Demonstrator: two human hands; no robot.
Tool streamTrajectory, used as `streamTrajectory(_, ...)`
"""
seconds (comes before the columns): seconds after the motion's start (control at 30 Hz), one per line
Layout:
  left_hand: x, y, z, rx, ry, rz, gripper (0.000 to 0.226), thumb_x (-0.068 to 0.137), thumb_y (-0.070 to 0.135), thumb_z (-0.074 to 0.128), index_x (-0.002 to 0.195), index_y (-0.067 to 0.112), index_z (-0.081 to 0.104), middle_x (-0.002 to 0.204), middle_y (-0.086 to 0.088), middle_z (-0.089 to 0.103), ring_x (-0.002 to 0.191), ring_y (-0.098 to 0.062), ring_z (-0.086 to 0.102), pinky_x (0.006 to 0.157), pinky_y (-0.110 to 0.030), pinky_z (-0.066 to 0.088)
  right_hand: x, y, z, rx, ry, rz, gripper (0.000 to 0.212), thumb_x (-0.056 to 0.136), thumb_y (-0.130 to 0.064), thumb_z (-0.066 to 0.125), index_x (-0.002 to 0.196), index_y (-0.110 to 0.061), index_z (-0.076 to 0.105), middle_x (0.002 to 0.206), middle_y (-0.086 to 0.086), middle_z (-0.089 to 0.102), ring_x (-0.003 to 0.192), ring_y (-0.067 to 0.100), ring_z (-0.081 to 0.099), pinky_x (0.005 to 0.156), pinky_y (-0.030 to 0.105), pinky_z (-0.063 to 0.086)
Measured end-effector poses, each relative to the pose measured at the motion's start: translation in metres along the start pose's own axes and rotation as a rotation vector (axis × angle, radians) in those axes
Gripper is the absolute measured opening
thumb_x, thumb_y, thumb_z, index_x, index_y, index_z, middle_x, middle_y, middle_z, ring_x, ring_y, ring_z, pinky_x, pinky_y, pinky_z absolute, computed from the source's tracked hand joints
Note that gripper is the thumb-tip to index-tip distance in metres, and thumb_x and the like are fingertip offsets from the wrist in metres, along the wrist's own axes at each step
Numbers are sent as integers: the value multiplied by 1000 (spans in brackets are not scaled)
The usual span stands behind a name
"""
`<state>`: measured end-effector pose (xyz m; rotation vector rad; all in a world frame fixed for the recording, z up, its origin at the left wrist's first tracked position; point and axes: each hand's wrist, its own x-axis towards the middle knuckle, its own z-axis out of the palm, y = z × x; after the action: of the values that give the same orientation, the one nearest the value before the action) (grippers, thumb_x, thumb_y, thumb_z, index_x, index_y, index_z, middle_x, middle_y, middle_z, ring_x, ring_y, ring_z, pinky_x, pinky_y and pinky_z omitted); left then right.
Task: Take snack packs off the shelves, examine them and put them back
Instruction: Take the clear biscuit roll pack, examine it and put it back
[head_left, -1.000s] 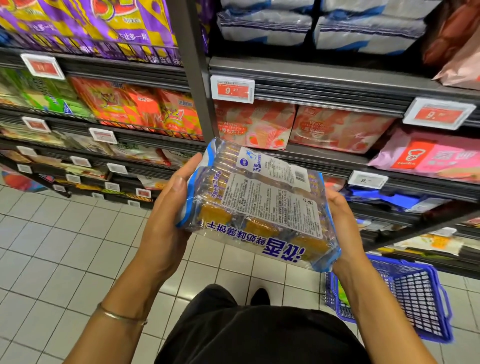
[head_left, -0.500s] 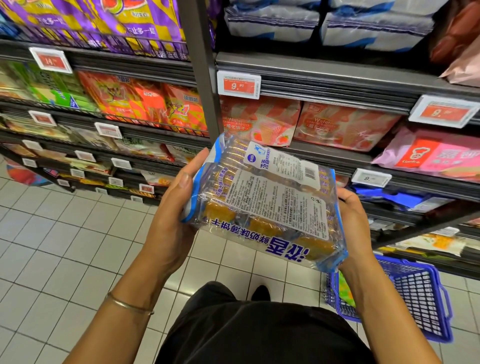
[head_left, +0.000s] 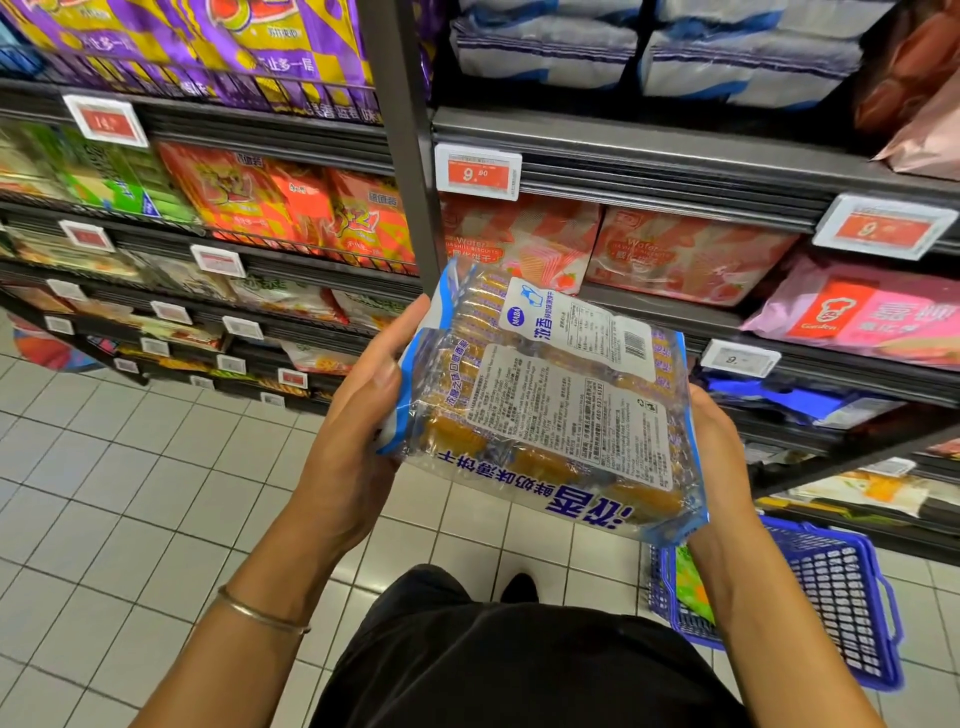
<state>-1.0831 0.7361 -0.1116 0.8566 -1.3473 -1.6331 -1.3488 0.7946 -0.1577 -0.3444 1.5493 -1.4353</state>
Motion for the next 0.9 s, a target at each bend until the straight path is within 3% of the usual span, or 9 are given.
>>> streamTrajectory(0.17,0,0,2,16,-13,5,60,100,29,31,159,20,39,155,2,55,141,-23,55,105,-35,53,-3,-2,-1,38,-37,12,33,103,-23,59,72,-25,69,57,-7,66,47,7,63,43,17,47)
streamTrajectory(0.33,2,-1,3,-7,4,-3,59,100,29,34,157,20,41,153,1,57,140,-24,56,104,-33,54,-4,-4,-2,-9,-43,1,58,104,-15,55,49,-30,64,49,-8,60,40,5,57,40,14,43)
streamTrajectory(0.43,5,-2,3,-23,27,-15,59,100,30,33,157,18,42,153,0,57,140,-25,56,104,-35,51,-3,-7,-2,-42,-56,-6,61,102,-13,55,45,-30,64,50,-9,61,43,5,59,41,16,45)
streamTrajectory(0.53,8,-2,2,-35,47,-17,59,100,30,33,157,16,43,154,-2,57,141,-26,55,105,-35,49,-3,-7,-4,-49,-40,-8,53,101,-17,57,51,-31,67,56,-8,66,49,7,64,43,19,48)
streamTrajectory(0.67,9,-2,2,-54,71,-24,61,99,31,33,157,15,42,155,-5,55,142,-28,53,109,-39,49,0,-7,-5,-63,-19,-15,29,104,-21,54,76,-22,62,60,-8,69,52,6,66,45,18,49)
streamTrajectory(0.9,10,0,3,-53,84,-24,60,98,30,33,155,15,43,153,-5,57,140,-29,55,109,-40,48,5,-7,-5,-70,-18,-26,25,106,-21,50,82,-19,56,58,-9,69,51,4,67,44,18,49)
